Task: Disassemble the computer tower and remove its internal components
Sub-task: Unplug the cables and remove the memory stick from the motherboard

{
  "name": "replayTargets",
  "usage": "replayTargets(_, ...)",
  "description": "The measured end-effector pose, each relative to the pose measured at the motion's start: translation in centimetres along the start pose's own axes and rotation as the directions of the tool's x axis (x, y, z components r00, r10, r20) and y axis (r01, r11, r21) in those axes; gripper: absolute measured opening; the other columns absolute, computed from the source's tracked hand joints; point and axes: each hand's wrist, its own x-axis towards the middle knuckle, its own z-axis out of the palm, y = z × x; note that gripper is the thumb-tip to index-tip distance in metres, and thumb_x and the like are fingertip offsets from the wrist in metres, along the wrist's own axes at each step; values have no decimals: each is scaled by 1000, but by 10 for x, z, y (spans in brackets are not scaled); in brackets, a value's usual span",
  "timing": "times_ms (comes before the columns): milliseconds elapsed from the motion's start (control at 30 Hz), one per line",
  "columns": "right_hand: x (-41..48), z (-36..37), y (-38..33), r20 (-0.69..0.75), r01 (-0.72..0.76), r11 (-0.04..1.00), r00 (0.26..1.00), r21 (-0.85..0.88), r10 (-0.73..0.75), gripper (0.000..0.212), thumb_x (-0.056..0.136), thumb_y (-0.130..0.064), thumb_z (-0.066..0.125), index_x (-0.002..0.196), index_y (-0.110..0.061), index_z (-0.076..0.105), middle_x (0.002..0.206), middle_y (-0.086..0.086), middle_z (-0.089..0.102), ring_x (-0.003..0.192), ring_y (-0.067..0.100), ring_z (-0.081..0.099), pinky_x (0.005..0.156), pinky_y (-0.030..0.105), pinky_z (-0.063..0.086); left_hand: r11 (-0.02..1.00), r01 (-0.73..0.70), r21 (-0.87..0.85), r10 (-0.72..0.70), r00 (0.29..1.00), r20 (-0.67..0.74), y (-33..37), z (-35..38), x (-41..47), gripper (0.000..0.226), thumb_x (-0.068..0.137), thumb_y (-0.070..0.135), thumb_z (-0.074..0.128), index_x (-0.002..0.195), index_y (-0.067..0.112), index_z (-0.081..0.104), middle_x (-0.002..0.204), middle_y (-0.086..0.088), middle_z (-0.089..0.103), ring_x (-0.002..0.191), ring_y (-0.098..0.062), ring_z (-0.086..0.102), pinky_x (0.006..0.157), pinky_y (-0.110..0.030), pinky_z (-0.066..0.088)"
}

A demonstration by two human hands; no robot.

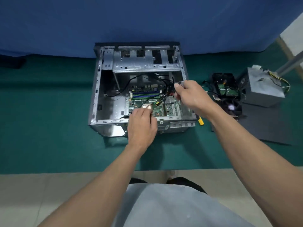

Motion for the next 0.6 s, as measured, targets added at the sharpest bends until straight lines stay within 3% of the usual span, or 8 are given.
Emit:
replayTargets(67, -18, 17, -10, -62, -28, 975, 997, 222, 42, 36, 100, -34, 45, 78, -14, 65, 71, -8, 59, 61, 6, 51, 61, 25, 40, 999, 3, 41, 0, 997, -75, -23, -13, -22, 24, 87, 9, 59, 108, 2, 67, 110, -9, 64, 107, -25, 52, 93, -34, 37)
replayTargets(100, -27, 24, -13, -62, -21, 971, 997, 237, 37, 34, 100, -35, 46, 85, -15, 69, 66, -11, 54, 58, 1, 47, 58, 21, 37, 999, 28, 45, -23, 995, -99, -32, -19, -31, 26, 87, 8, 59, 111, 1, 66, 115, -9, 61, 111, -25, 50, 95, -34, 36)
replayTargets(200, -52, 40, -11, -26, 96, 994, 995, 56, -94, 35, 100, -39, 42, 99, -20, 71, 58, -3, 42, 55, 8, 38, 57, 16, 30, 987, 161, -2, -159, 972, -175, -51, -31, -47, 30, 87, 8, 58, 115, 1, 60, 119, -11, 54, 112, -26, 44, 92, -32, 37)
replayTargets(267, -67, 42, -1, -14, 158, 981, 987, -115, -160, 42, 99, -43, 39, 95, -13, 69, 58, 5, 48, 57, 14, 41, 56, 16, 31, 941, 325, -92, -336, 926, -174, -56, -34, -50, 25, 88, 12, 57, 112, 4, 58, 112, -8, 54, 107, -24, 43, 83, -27, 32)
replayTargets(367, -83, 50, 14, -168, 68, 986, 981, -155, -94, 44, 97, -45, 45, 80, -10, 67, 59, 0, 60, 58, 7, 49, 52, 12, 33, 730, 640, -240, -636, 764, 108, -65, -30, -45, 12, 93, 17, 51, 100, 15, 60, 98, -2, 62, 95, -24, 56, 72, -28, 36)
replayTargets(433, -85, 61, 24, -272, -36, 996, 960, 86, 58, 34, 92, -43, 57, 75, -17, 71, 52, -6, 59, 47, 3, 49, 48, 13, 35, 603, 750, -271, -664, 661, 350, -67, -24, -39, 14, 95, 18, 50, 93, 17, 64, 92, -1, 68, 87, -22, 63, 62, -26, 41)
replayTargets(533, -86, 80, 32, -157, -154, 862, 954, 482, 257, 8, 85, -26, 71, 79, -21, 74, 59, -5, 67, 50, 7, 60, 55, 26, 47, 314, 852, -419, -650, 515, 559, -63, -15, -34, 13, 96, 13, 54, 91, 11, 66, 79, -1, 69, 71, -16, 63, 58, -24, 50)
replayTargets(600, -86, 95, 38, -61, -216, 783, 950, 584, 308, 2, 83, -16, 73, 83, -18, 73, 69, 1, 72, 60, 13, 67, 58, 26, 51, 177, 863, -474, -647, 465, 604, -61, -9, -33, 13, 96, 11, 54, 91, 9, 65, 77, -3, 70, 66, -13, 62, 65, -24, 52)
